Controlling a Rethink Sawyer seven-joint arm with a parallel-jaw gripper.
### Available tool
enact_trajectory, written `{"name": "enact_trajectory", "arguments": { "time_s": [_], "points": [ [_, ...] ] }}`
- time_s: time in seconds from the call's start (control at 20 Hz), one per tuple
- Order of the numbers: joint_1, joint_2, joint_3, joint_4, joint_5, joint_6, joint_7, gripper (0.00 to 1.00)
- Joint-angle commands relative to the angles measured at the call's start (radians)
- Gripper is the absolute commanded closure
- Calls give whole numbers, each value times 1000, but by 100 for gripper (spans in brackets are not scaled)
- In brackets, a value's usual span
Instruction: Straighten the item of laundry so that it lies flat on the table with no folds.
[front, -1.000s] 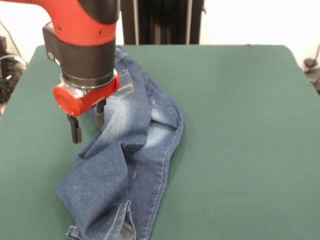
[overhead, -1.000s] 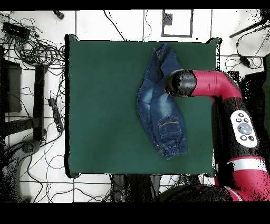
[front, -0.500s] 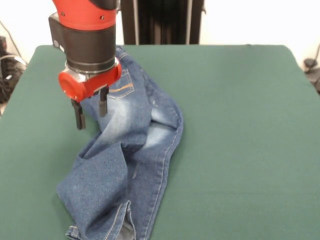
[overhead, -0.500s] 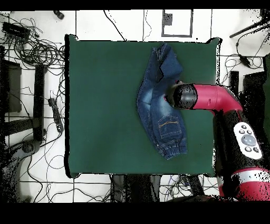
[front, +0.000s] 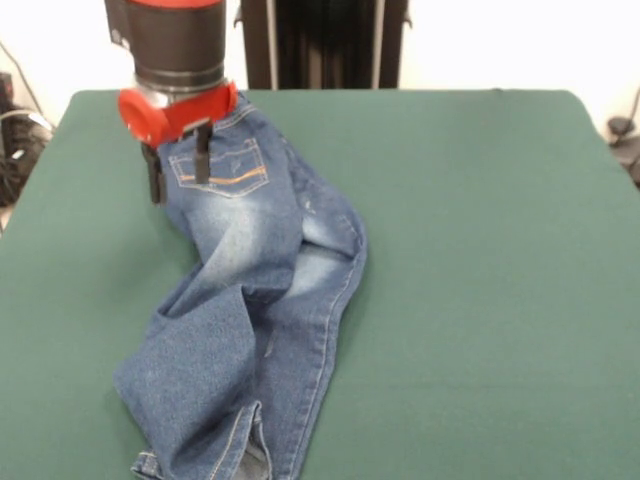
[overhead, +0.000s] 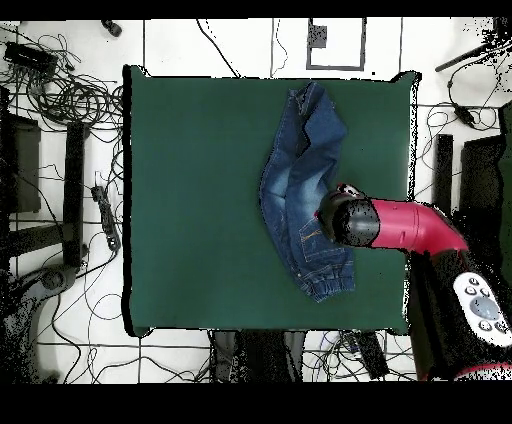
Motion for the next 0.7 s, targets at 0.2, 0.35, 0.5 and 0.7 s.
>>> {"name": "enact_trajectory", "arguments": {
  "time_s": [0.2, 0.35, 0.5, 0.7],
  "points": [
    [96, -20, -88, 210, 88, -161, 413, 0],
    [103, 30, -113, 211, 121, -269, 451, 0],
    [68, 55, -81, 247, 168, -338, 460, 0],
    [17, 89, -41, 282, 188, -430, 466, 0]
  ]
}}
